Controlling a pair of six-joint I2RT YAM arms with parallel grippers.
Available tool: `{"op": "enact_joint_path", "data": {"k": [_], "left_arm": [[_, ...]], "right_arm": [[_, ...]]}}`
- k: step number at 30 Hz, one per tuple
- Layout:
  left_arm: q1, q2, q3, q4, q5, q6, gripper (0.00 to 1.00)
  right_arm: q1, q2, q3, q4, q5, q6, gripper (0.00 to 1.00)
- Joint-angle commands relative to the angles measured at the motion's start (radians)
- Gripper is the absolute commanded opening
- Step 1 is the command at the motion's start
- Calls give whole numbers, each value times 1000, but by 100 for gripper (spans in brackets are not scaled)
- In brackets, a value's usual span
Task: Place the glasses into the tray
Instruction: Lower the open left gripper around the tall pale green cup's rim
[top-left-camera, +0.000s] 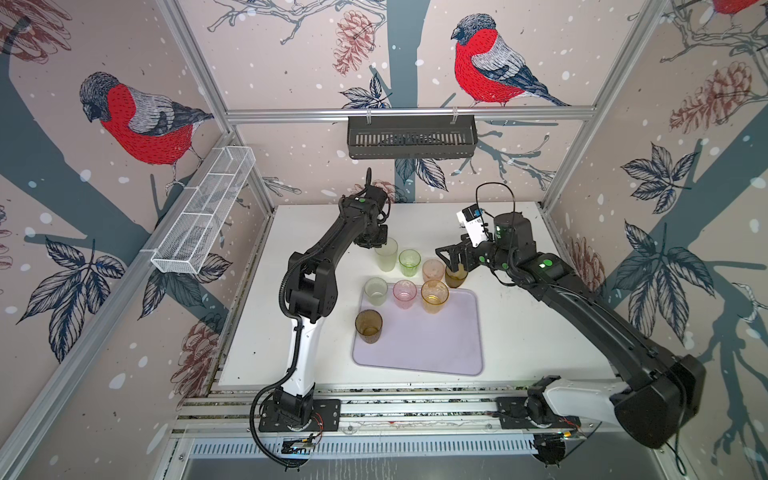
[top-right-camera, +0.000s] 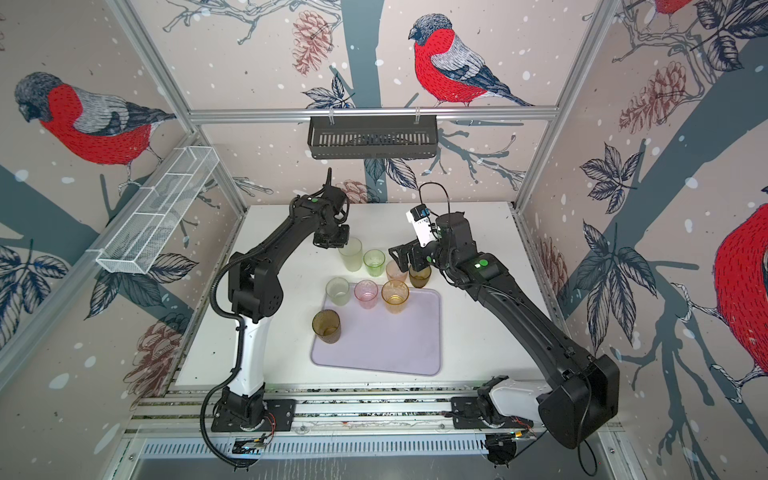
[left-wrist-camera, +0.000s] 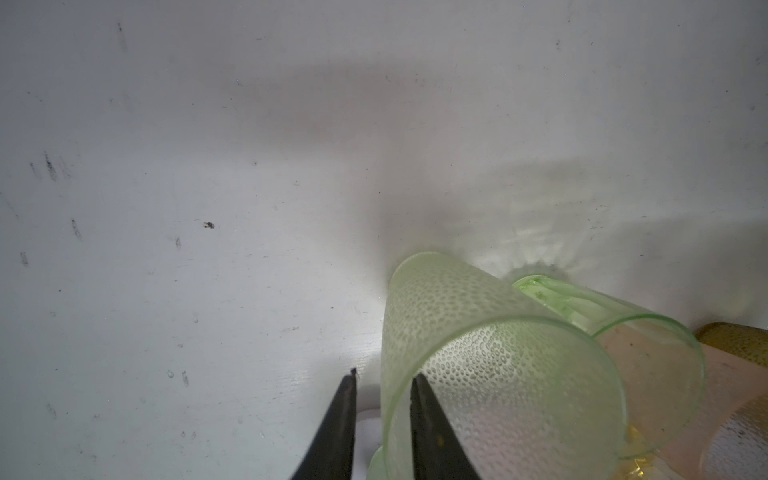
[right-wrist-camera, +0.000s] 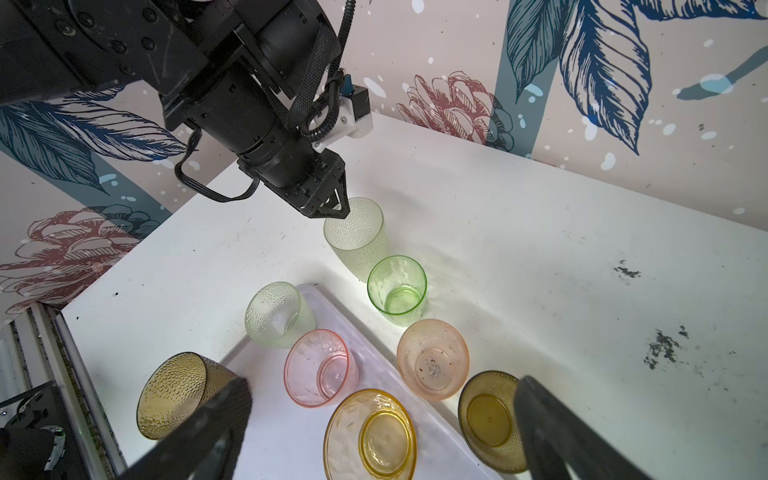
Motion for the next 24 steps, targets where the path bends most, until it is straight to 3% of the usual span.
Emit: {"op": "enact_joint_path", "data": {"k": [1, 24], "left_arm": [[0, 2, 11, -25, -16, 1, 23], [0, 11, 14, -29, -19, 1, 14]], "right_arm": [[-3, -15, 2, 21, -12, -2, 100], [-13, -19, 2, 24, -15, -1, 100]]}}
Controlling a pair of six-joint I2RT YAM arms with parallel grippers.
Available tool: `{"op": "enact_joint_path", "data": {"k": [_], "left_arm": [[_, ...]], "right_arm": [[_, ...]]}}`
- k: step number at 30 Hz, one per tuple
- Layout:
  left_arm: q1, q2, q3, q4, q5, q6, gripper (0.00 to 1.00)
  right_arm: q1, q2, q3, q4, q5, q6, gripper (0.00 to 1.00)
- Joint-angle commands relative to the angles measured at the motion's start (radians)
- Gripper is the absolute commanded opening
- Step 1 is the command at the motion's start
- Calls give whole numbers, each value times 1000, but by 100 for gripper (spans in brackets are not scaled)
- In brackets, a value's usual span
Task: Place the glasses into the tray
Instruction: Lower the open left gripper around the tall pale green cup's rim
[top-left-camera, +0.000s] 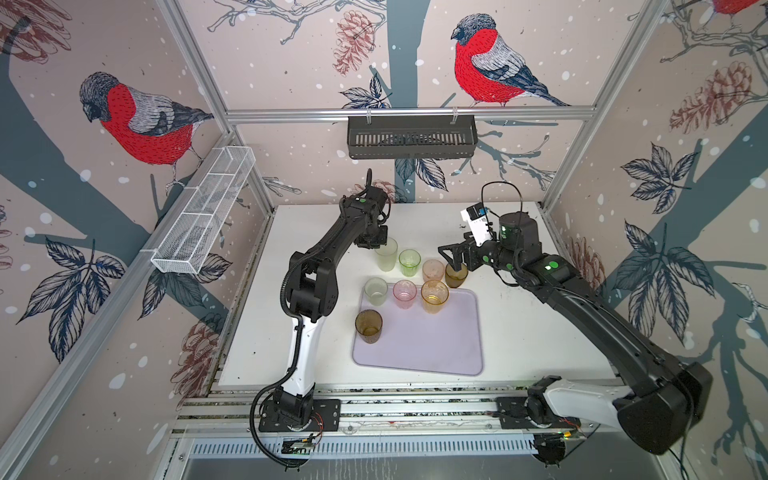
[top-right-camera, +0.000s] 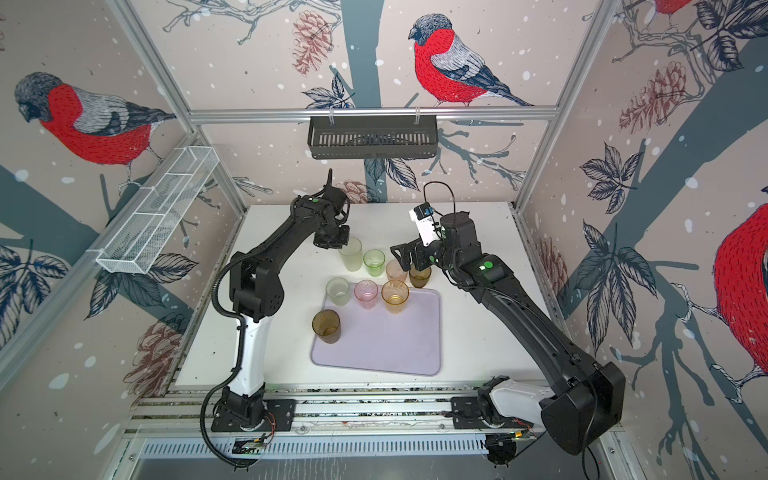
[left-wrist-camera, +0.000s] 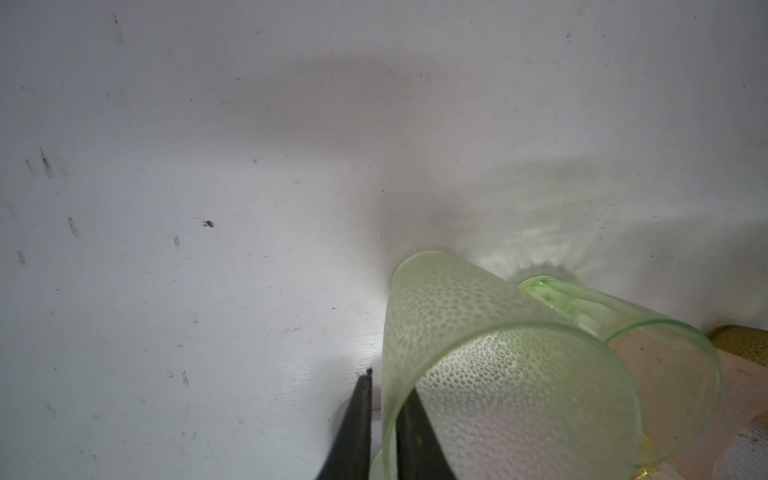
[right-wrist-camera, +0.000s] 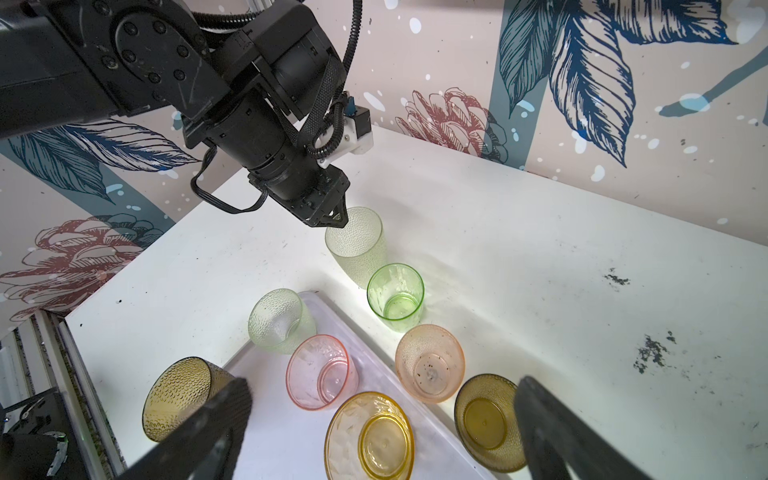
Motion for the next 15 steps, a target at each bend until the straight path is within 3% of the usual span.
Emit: {"op": "enact_joint_path", "data": {"k": [1, 15], "left_arm": [[0, 2, 7, -25, -16, 2, 14], [0, 0, 9, -31, -23, 2, 11]], "right_arm": [[-1, -4, 1, 20, -12, -1, 100], [-3, 0, 9, 23, -12, -3, 100]]}}
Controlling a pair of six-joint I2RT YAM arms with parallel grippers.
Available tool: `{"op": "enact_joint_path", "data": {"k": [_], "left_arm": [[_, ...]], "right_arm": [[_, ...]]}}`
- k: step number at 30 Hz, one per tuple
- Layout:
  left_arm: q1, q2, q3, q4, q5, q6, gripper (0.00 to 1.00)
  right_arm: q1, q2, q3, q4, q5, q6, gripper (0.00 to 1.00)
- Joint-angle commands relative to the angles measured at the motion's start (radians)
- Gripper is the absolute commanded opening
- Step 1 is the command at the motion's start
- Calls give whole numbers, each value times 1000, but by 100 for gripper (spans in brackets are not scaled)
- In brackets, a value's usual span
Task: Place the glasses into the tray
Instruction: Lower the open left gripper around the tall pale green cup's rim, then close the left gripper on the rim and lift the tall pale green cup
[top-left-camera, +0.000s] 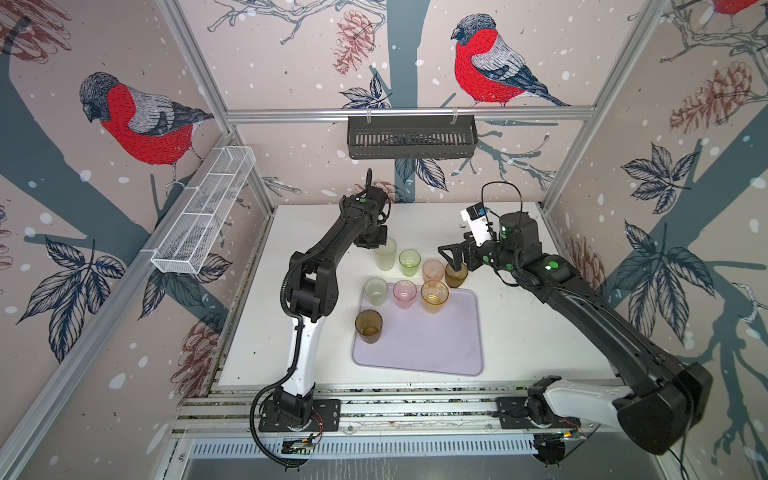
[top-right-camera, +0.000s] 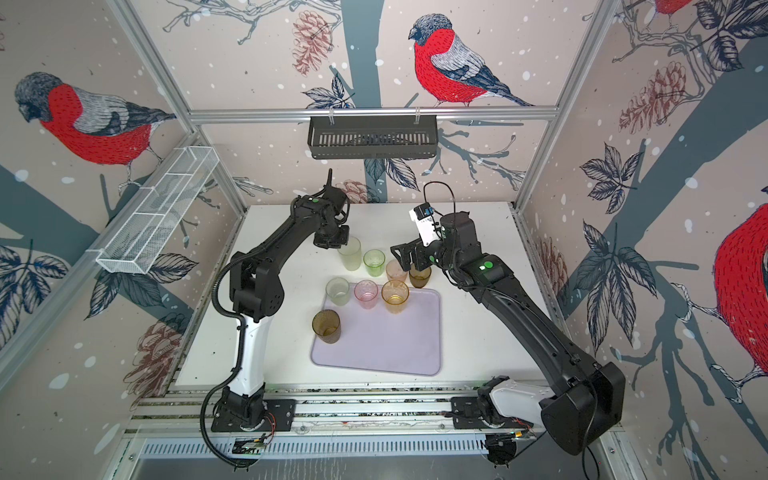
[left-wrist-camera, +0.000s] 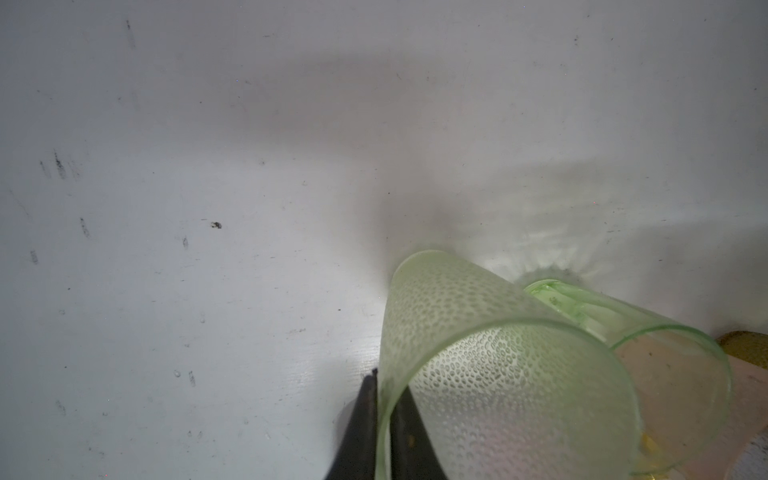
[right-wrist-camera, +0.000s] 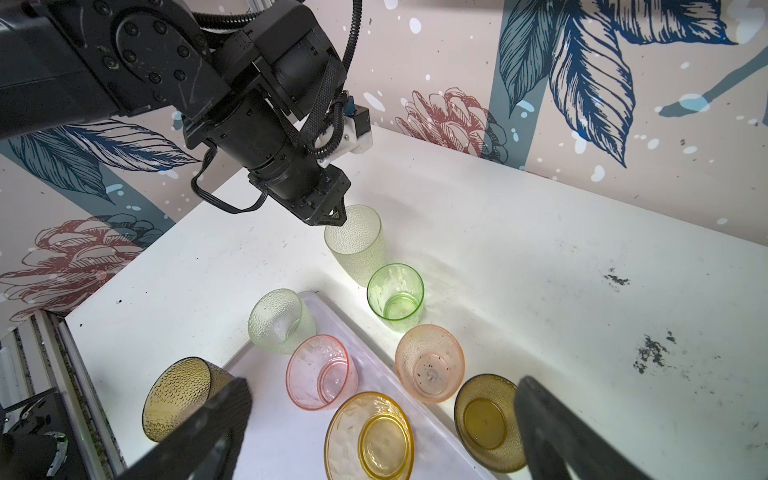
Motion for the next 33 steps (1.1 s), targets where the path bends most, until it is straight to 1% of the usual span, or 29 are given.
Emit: {"op": "enact_joint_path", "data": {"k": [1, 7, 21, 30, 33], "left_arm": [[0, 1, 10, -31, -7, 3, 10], [0, 0, 18, -39, -16, 1, 8], [0, -18, 59, -77, -79, -10, 3], [0, -61, 95, -117, -90, -17, 2], [0, -88, 97, -129, -90, -20, 2]], "right_arm": [[-2, -2, 9, 23, -12, -3, 100], [-5, -13, 3, 28, -6, -7, 100], [-9, -31, -6, 29, -2, -5, 100], [-9, -33, -7, 28, -1, -1, 100], [-9, -32, -2, 25, 16, 3, 100]]}}
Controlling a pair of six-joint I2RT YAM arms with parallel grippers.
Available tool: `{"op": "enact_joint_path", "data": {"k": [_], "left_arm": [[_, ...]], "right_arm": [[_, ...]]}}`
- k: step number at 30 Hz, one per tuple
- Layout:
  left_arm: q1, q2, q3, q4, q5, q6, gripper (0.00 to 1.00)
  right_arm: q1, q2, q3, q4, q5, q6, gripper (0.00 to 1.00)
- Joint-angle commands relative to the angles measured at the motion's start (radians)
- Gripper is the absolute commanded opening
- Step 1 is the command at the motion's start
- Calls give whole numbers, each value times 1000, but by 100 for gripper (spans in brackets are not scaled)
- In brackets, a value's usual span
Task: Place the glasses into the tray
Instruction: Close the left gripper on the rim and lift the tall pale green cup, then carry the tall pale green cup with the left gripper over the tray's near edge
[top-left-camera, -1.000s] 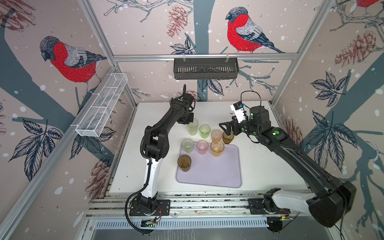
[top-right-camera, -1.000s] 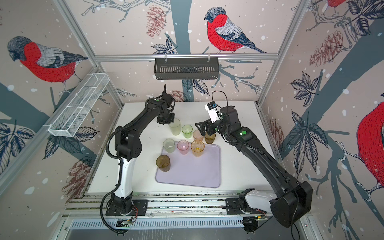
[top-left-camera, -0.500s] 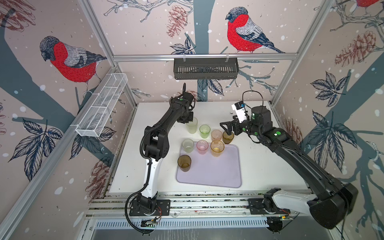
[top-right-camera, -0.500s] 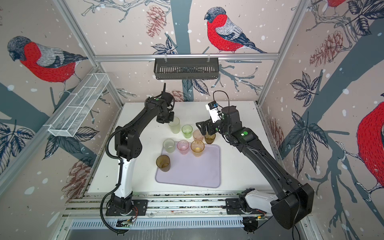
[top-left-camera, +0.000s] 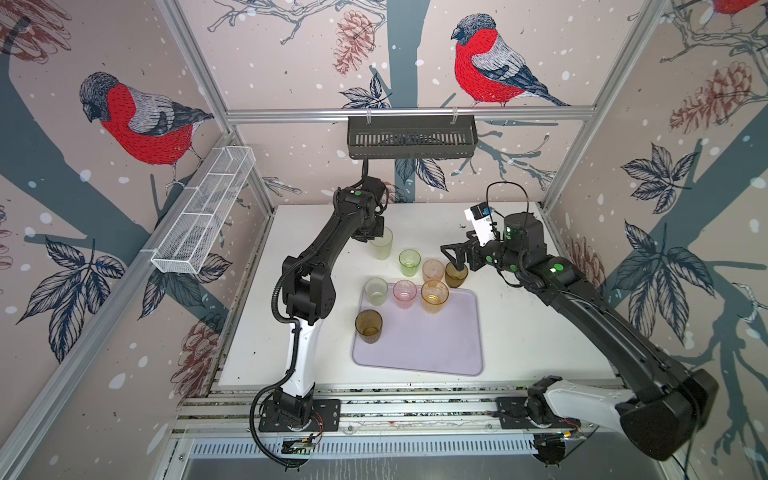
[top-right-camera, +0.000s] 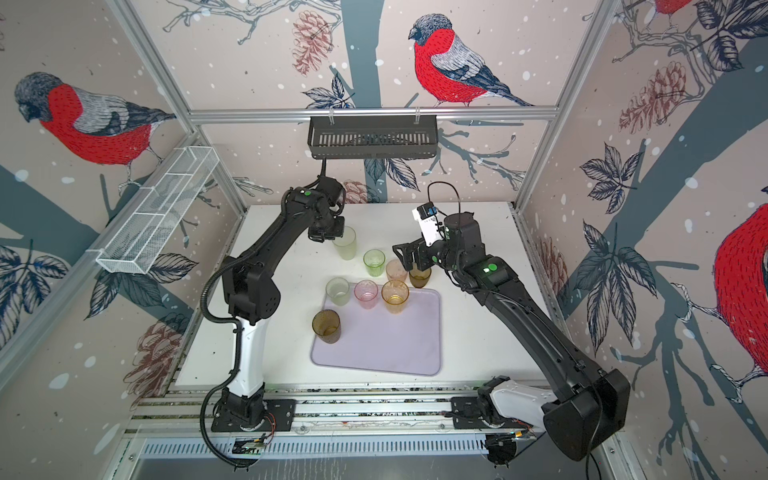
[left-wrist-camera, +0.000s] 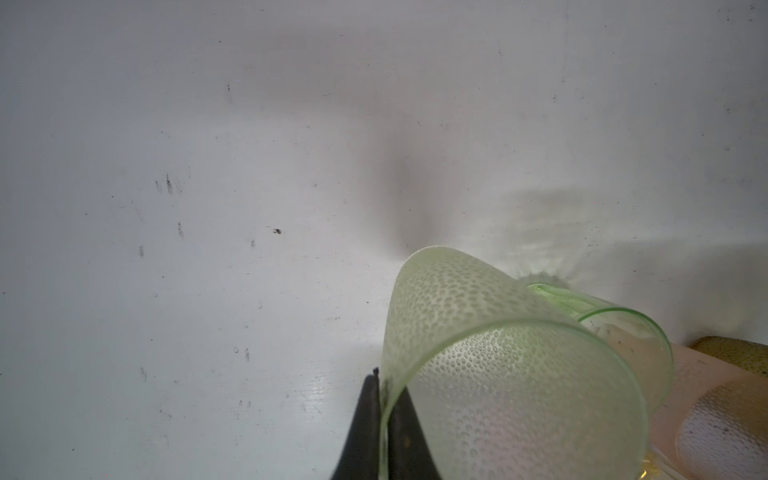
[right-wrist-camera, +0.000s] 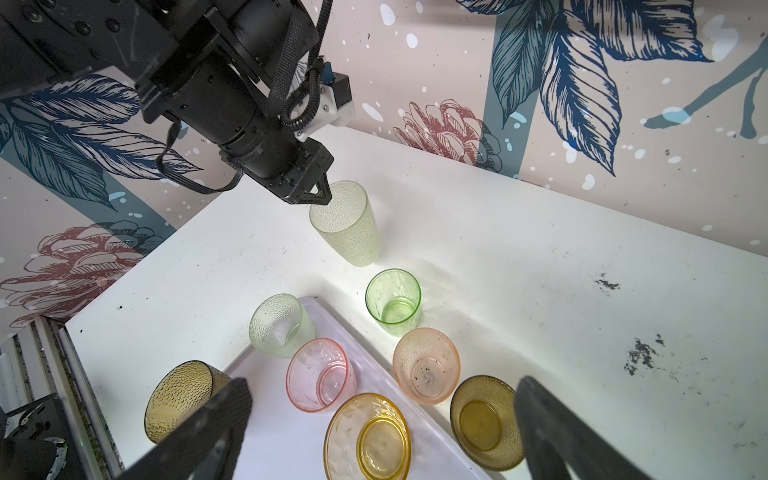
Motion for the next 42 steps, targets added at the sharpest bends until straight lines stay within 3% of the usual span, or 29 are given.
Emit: {"op": "enact_joint_path", "data": {"k": [1, 17, 30, 42], "left_arm": [[0, -38, 11, -51, -12, -10, 2], [-21, -201, 42, -129, 28, -34, 2], [-106, -274, 68, -224, 8, -70, 1], [-149, -373, -32, -228, 28, -106, 1]], "right_arm": [[1, -3, 7, 18, 22, 2, 100], [-6, 13, 26, 6, 36, 18, 100], [-15, 11, 41, -20, 45, 6, 100], [-17, 8, 29, -13, 47, 21, 100]]}}
